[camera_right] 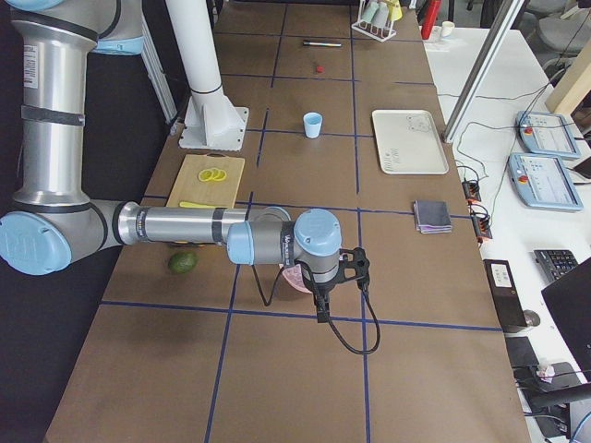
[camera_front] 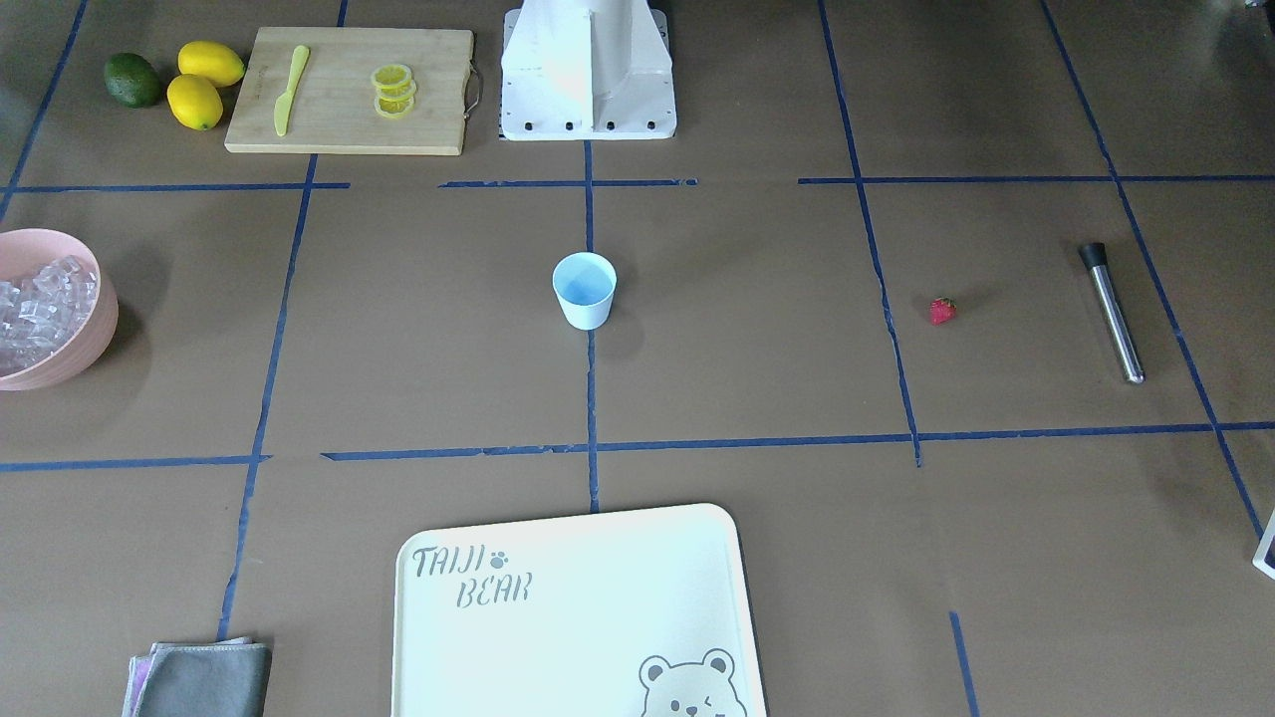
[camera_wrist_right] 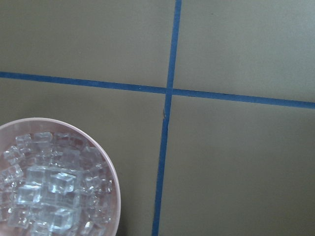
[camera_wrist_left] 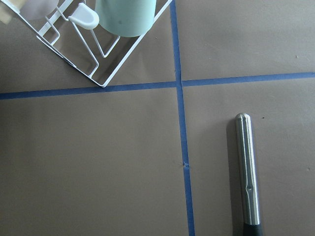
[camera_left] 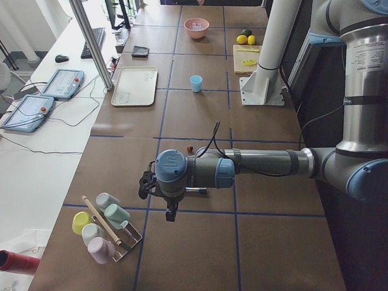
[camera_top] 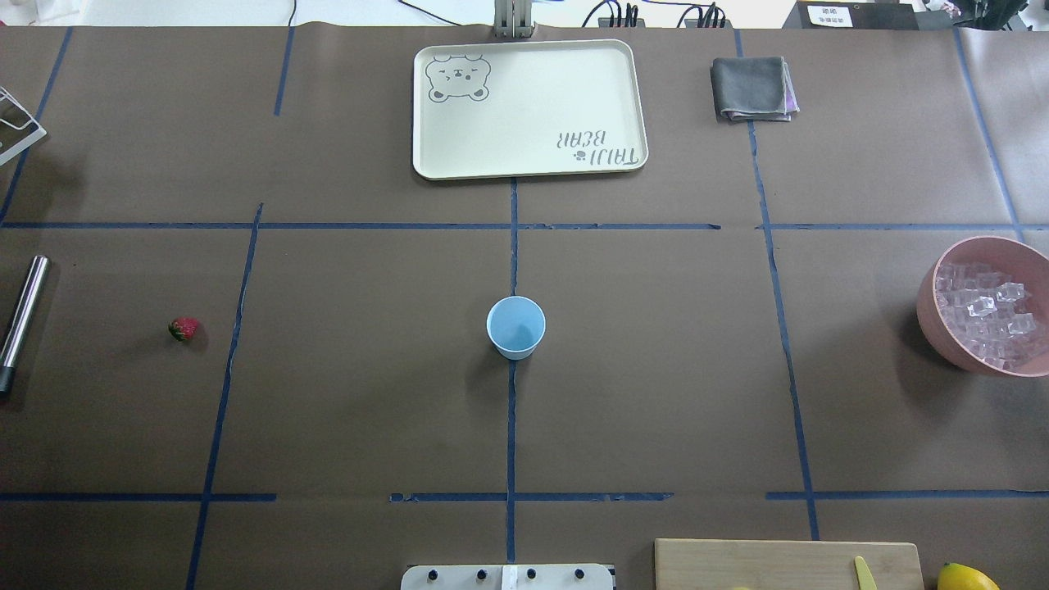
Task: Mash ice and strawberries in cup
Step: 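Lower the right gripper over the pink bowl of ice cubes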
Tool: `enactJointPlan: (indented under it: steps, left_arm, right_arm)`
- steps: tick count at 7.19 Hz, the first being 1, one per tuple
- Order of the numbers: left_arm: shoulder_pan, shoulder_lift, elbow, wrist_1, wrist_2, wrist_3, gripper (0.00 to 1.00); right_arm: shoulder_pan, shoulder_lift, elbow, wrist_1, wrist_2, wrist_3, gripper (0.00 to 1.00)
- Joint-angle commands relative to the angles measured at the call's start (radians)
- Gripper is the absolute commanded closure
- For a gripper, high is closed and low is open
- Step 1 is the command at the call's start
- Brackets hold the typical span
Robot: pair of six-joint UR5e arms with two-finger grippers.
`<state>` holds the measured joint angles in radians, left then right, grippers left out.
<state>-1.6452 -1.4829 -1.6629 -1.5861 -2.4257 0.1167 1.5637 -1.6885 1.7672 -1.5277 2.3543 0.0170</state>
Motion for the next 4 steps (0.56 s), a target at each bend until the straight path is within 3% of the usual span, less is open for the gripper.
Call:
enactJointPlan:
  steps: [1,3,4]
  left_arm:
    - [-0.001,0.006,-0.004,0.000,0.001,0.000,0.00]
    - [-0.001,0.012,-0.011,-0.002,-0.001,0.000,0.00]
    - [-0.001,0.012,-0.015,-0.002,-0.001,0.000,0.00]
  right_arm:
    - [-0.086,-0.002,0.081,0.001,-0.003,0.171,0.01]
    - [-0.157,-0.010,0.107,0.001,-0.004,0.257,0.04]
    - [-0.189,-0.010,0.109,0.001,-0.018,0.270,0.15]
